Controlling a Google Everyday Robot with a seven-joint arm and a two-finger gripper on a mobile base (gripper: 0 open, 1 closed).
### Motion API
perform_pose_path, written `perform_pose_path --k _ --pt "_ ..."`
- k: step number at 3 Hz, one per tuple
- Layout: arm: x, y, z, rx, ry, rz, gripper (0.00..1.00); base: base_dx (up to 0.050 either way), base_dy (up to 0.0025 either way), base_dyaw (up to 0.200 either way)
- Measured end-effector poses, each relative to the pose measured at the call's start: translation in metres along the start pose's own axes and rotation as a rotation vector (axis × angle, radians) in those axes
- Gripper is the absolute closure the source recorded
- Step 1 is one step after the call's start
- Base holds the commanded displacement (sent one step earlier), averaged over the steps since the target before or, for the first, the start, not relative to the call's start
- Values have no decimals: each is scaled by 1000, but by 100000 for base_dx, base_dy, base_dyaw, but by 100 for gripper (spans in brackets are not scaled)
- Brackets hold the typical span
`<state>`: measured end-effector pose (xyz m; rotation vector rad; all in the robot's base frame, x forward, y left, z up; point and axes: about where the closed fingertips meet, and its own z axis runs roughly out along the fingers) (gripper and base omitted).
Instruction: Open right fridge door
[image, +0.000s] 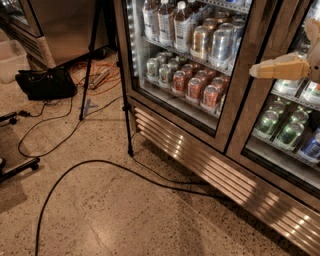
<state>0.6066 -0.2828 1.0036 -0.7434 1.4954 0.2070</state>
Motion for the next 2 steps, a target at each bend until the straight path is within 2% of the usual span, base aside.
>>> perform_pose_path --k 2 --pt "-3 0 9 1 -7 -22 0 0 0 0"
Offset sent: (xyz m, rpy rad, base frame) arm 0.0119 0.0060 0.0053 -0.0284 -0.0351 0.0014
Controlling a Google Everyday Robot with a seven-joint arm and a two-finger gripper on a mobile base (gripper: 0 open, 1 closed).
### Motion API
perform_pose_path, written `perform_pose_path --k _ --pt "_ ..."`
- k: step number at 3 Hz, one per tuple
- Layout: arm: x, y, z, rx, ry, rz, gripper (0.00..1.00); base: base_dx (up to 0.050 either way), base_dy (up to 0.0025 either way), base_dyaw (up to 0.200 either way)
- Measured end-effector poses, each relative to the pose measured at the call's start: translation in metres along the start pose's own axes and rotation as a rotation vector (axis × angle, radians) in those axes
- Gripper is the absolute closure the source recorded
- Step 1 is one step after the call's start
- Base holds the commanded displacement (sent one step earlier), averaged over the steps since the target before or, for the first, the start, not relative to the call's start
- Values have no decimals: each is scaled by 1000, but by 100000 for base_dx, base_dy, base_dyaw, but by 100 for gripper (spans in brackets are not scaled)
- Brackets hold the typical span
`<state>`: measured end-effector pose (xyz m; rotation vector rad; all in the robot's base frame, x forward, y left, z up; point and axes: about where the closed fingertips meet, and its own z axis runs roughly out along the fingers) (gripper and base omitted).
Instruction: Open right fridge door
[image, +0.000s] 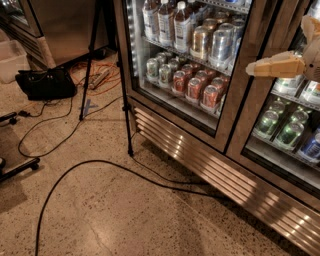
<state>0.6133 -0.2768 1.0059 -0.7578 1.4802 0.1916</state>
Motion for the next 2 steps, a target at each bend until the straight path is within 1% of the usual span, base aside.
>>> perform_pose_path --k 1,2 --pt "-9 -3 12 -13 -16 -30 0 0 0 0" --pt "-28 -8 29 -30 -57 -83 0 0 0 0"
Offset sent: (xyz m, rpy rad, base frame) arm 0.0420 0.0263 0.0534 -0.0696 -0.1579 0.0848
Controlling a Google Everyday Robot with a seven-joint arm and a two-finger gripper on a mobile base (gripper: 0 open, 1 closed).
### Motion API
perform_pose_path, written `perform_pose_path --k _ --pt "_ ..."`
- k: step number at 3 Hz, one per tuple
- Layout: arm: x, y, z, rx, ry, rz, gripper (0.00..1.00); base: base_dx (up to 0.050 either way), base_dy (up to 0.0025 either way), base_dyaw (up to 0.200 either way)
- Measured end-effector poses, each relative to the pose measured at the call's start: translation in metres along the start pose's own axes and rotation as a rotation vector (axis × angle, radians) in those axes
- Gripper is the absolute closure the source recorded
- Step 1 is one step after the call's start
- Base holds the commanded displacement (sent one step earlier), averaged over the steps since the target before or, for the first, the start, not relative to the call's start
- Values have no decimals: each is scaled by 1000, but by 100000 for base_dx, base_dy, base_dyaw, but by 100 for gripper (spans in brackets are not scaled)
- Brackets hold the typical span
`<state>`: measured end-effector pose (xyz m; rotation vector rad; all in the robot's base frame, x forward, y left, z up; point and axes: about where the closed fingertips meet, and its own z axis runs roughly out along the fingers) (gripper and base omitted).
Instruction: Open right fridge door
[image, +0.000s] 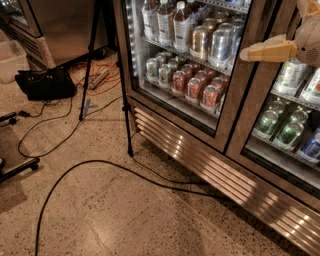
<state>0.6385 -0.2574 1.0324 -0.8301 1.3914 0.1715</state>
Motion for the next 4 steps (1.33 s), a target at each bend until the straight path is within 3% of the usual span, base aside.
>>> perform_pose_path --k 4 --pt "4 -7 17 -55 3 -4 0 0 0 0"
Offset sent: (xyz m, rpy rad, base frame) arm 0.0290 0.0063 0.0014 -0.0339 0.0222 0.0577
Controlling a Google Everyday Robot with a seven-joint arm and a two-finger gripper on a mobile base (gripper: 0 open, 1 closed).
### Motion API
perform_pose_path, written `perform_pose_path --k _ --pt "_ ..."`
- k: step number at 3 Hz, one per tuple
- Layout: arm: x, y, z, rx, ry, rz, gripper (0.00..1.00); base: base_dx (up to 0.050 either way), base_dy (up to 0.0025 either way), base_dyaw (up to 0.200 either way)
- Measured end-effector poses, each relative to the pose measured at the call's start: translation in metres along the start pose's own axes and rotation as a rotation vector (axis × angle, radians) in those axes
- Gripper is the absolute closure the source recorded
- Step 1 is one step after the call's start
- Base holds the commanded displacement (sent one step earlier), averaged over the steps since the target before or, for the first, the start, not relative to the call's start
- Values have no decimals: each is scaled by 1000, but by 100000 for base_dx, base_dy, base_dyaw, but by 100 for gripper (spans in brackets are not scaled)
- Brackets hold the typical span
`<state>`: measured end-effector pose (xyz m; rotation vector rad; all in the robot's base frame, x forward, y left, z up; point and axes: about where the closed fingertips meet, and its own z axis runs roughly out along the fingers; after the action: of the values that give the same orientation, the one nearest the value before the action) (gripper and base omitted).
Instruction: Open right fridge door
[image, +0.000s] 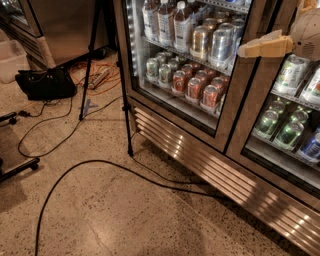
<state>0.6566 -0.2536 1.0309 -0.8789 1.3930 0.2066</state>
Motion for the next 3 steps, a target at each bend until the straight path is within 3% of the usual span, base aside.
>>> perform_pose_path --k 3 --pt "8 -2 4 -25 7 21 0 0 0 0"
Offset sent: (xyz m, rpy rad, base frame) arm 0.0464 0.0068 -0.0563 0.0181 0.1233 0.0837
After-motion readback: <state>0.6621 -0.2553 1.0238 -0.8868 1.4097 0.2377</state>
